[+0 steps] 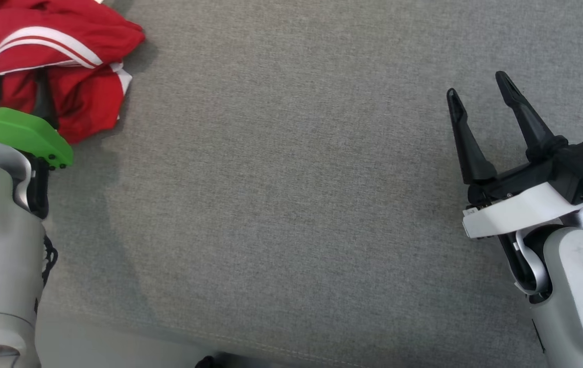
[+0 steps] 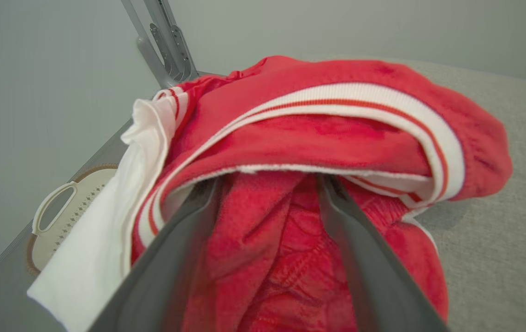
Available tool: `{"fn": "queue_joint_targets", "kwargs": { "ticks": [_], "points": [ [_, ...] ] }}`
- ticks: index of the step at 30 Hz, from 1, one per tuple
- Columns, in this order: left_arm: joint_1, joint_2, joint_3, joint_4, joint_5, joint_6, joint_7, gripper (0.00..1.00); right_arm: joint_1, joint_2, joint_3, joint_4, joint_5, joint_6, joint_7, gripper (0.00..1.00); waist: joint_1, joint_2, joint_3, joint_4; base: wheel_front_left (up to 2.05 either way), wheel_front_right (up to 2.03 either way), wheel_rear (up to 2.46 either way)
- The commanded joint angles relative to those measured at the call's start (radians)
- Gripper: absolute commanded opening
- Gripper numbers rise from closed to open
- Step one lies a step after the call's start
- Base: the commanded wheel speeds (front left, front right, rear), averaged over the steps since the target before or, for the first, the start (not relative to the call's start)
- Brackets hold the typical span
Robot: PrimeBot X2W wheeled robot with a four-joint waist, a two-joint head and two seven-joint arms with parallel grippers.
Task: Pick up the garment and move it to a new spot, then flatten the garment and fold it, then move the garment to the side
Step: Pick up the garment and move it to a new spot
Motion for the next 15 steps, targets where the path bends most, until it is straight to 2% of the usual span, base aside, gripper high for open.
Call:
{"fn": "queue_joint_targets", "kwargs": {
  "ticks": [1,3,4,5,10,15],
  "points": [
    [-0.032,0.016,0.001,0.018,-0.004,0.000,-0.008,1.00,-0.013,-0.005,-0.001,-0.004,0.004,0.000,-0.009,1.00,-0.0001,0.0000,0.047,-0.044,0.00,0.00,0.00],
    [-0.050,0.025,0.002,0.046,-0.010,0.000,-0.014,1.00,-0.015,-0.005,-0.002,-0.003,0.006,0.000,-0.009,1.00,-0.0001,0.0000,0.050,-0.046,0.00,0.00,0.00],
    [-0.059,0.032,0.001,0.055,-0.006,0.000,-0.019,0.38,-0.016,-0.005,-0.002,-0.001,0.006,0.000,-0.010,1.00,-0.0001,0.0000,0.051,-0.046,0.00,0.00,0.00],
    [-0.065,0.037,0.000,0.061,-0.006,0.000,-0.023,0.00,-0.016,-0.004,-0.002,-0.001,0.006,0.000,-0.010,1.00,-0.0001,0.0000,0.051,-0.046,0.00,0.00,0.00],
    [-0.059,0.051,0.017,0.041,-0.008,0.003,-0.040,0.00,-0.006,0.002,-0.008,0.010,0.007,0.000,-0.016,1.00,-0.0001,0.0000,0.026,-0.038,0.00,0.00,0.00],
    [0.017,0.067,0.066,-0.107,0.014,0.032,-0.040,0.00,0.014,0.012,-0.003,0.025,0.007,0.000,-0.032,1.00,-0.0001,0.0000,-0.031,-0.032,0.00,0.00,0.00]
  ]
}}
